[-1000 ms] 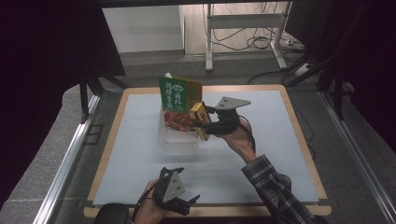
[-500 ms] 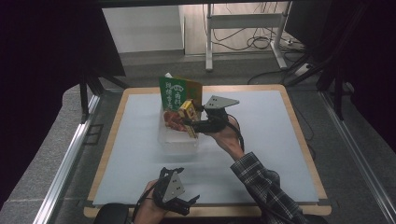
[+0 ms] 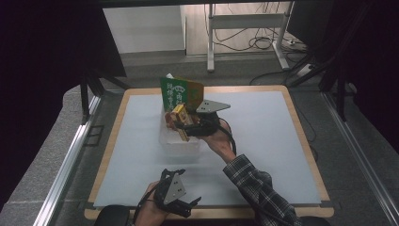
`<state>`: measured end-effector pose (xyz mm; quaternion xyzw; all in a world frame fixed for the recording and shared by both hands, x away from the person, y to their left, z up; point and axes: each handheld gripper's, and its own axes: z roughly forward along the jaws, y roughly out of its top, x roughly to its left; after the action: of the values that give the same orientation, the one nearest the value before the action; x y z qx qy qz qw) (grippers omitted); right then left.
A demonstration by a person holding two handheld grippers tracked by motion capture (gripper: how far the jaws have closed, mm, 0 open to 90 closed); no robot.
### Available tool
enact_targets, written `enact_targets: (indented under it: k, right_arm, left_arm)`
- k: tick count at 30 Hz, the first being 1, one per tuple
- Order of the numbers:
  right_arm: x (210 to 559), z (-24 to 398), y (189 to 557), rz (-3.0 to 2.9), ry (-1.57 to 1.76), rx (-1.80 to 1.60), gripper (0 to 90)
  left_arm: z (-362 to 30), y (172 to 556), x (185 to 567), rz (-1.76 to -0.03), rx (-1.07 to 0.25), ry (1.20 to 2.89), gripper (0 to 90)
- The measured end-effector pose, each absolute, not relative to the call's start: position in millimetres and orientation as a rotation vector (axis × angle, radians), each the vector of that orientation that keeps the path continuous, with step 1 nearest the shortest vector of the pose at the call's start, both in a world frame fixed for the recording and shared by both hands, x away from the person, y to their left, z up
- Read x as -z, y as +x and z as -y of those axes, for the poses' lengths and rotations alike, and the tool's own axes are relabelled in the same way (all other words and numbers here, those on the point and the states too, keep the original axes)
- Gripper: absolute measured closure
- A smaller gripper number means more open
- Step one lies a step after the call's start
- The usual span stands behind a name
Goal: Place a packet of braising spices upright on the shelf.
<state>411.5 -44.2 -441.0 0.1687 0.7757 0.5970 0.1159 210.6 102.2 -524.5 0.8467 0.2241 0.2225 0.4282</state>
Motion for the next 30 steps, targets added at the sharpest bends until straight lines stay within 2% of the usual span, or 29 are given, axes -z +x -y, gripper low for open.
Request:
enact_targets:
  k: [12, 30]
  right_arm:
    - [460.8, 34.4, 407.9, -2.289, 0.501, -1.757, 31.6]
    - [459.9, 50.5, 398.1, -2.288, 0.556, -1.748, 31.9]
  left_arm:
    - [-102.1, 210.8, 524.6, -0.556, -0.555, 2.119, 1.6]
    - [-100.3, 210.6, 525.5, -0.553, -0.552, 2.129, 1.6]
